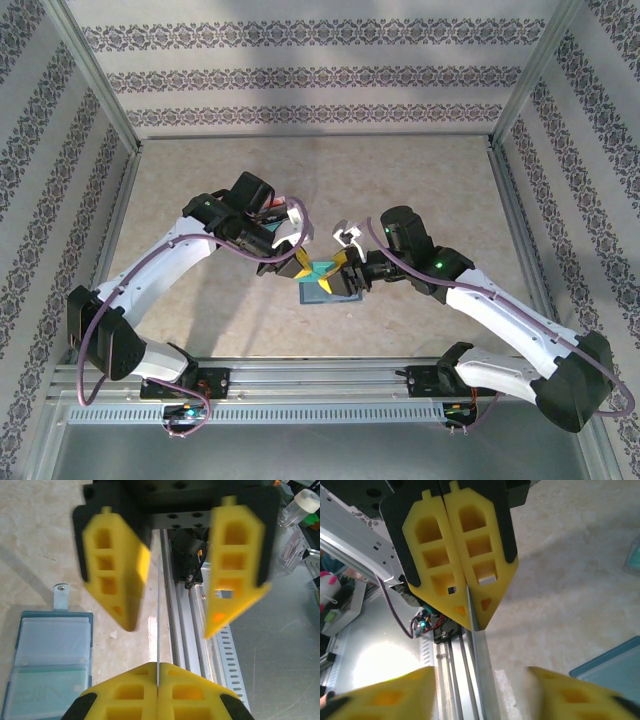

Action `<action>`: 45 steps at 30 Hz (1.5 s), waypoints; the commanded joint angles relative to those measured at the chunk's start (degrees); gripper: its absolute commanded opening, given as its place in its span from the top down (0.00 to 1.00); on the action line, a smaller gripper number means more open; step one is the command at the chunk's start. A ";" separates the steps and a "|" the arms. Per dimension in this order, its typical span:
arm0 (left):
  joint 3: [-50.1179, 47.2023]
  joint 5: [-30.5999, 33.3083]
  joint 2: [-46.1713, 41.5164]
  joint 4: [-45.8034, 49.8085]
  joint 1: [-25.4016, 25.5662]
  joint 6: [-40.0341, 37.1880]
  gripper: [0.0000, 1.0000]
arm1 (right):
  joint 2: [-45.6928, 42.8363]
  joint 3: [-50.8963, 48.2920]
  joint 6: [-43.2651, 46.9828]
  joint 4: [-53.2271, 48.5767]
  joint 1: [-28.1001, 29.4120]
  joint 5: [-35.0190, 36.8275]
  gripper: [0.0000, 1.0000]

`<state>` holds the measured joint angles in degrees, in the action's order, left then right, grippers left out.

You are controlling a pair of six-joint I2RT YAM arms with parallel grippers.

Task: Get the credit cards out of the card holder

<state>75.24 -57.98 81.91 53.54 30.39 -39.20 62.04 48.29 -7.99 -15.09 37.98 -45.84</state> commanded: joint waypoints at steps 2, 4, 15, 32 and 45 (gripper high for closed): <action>-4.30 3.45 -2.74 -8.85 -0.47 1.06 1.00 | -1.98 0.81 -1.29 -0.47 -1.65 3.88 0.15; -7.80 5.95 -4.81 -15.43 -1.72 2.91 1.00 | -3.02 0.24 -2.22 -0.41 -2.25 5.43 0.02; -15.73 13.71 -2.59 -38.82 -13.09 0.87 1.00 | -4.91 -0.91 -10.47 1.23 -4.37 17.18 0.02; -13.08 9.80 10.77 -41.23 -22.63 -9.22 1.00 | -2.88 -3.12 -20.85 2.45 -8.11 28.09 0.02; -10.42 13.29 16.67 -35.36 -23.72 -13.97 1.00 | -3.59 -3.27 -21.75 2.95 -8.60 29.80 0.02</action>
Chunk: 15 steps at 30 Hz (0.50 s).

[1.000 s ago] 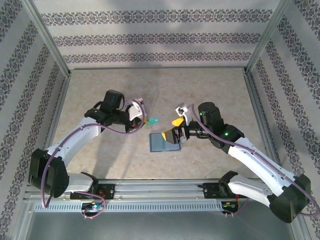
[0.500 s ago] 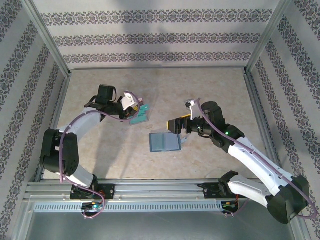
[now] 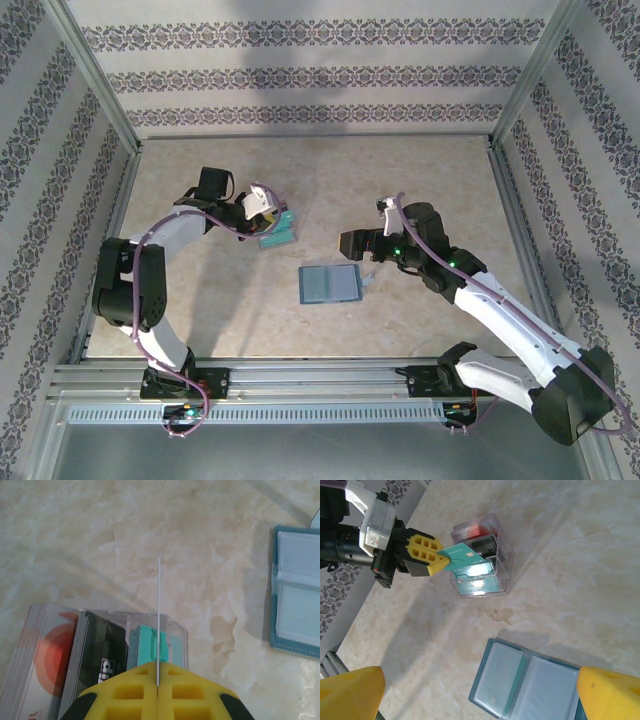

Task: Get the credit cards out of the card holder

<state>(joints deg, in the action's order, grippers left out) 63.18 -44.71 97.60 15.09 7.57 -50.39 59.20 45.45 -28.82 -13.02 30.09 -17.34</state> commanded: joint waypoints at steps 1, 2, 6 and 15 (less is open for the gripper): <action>1.85 -0.03 1.29 3.51 -1.03 -3.04 1.00 | -0.83 -0.45 -0.89 0.86 -0.72 1.26 0.02; 2.10 -0.03 1.62 4.23 -1.07 -3.36 1.00 | -0.97 -0.53 -0.93 0.85 -0.73 1.34 0.02; 3.44 0.33 3.13 6.48 -1.20 -4.14 1.00 | -1.44 -0.80 -0.98 0.82 -0.83 1.35 0.02; 5.47 1.29 5.86 8.11 -1.16 -4.32 1.00 | -1.92 -0.87 -1.00 0.71 -0.91 1.18 0.02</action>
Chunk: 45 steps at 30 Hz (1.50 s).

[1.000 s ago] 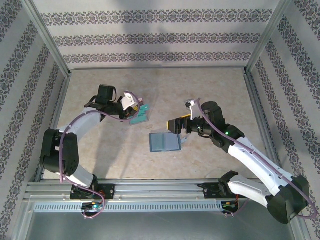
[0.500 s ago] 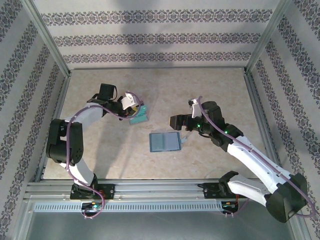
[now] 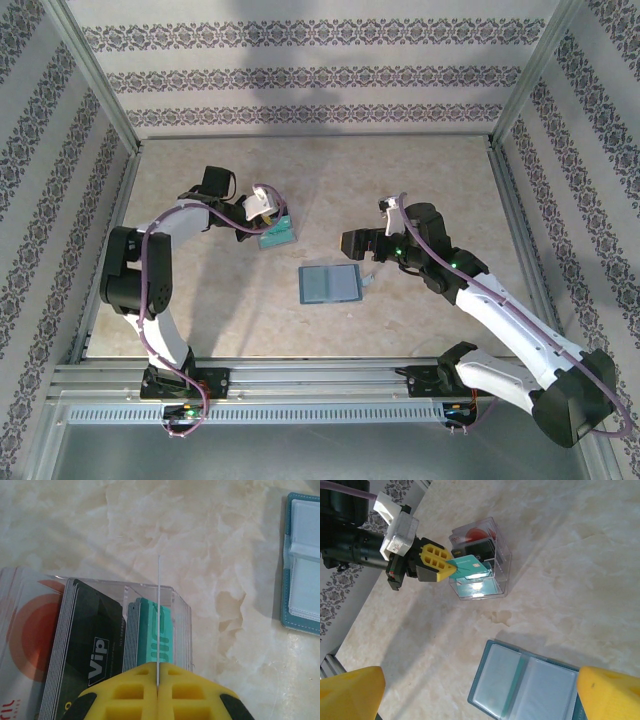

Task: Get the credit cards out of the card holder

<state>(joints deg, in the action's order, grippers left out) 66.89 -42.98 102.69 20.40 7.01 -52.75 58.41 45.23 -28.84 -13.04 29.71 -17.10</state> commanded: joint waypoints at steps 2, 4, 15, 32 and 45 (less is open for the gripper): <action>1.92 -0.18 1.21 2.80 -0.59 -1.86 1.00 | -1.34 -0.67 -1.08 0.81 -0.60 1.03 0.02; 2.26 0.32 1.83 3.04 -0.60 -1.52 1.00 | -1.36 -0.69 -1.06 0.74 -0.63 0.98 0.02; 3.05 0.39 1.53 2.45 -0.65 1.90 0.78 | 0.77 0.30 -0.89 -1.09 -0.32 1.17 0.13; -9.54 15.35 -17.54 -14.98 6.58 25.78 0.39 | 18.51 12.66 -3.44 -19.03 14.30 21.31 0.30; -31.11 48.06 -33.73 -36.55 12.25 51.88 0.01 | 35.56 21.64 -6.84 -23.06 21.96 24.04 0.34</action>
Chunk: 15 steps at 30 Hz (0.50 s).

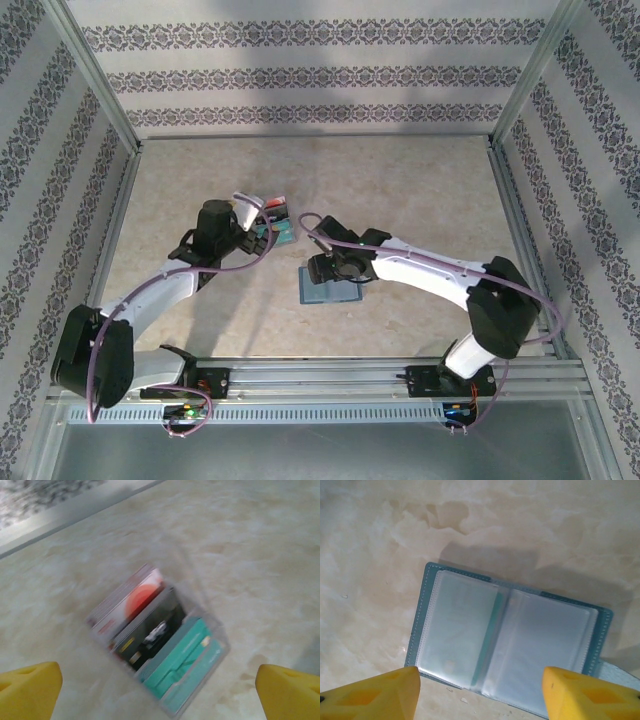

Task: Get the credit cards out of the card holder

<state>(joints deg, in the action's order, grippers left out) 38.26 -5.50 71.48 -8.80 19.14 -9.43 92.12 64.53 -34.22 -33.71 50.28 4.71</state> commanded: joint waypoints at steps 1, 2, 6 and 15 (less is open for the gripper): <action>-3.28 12.53 -3.42 -7.46 0.16 9.47 0.01 | 2.95 3.06 -1.55 -2.53 1.93 2.39 0.35; -3.90 14.17 -4.31 -7.29 0.20 10.33 0.01 | 4.19 3.82 -1.64 -2.99 2.47 2.72 0.35; -5.85 19.55 -6.75 -6.50 0.15 13.87 0.01 | 8.63 6.83 -1.91 -4.93 3.96 3.70 0.36; -7.35 25.40 -7.57 -5.00 0.06 15.93 0.01 | 14.42 8.85 -3.05 -4.69 4.80 3.86 0.32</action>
<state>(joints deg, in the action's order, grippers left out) 31.59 16.69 64.16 -12.86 19.14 4.23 105.12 71.66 -36.14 -36.75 54.63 7.07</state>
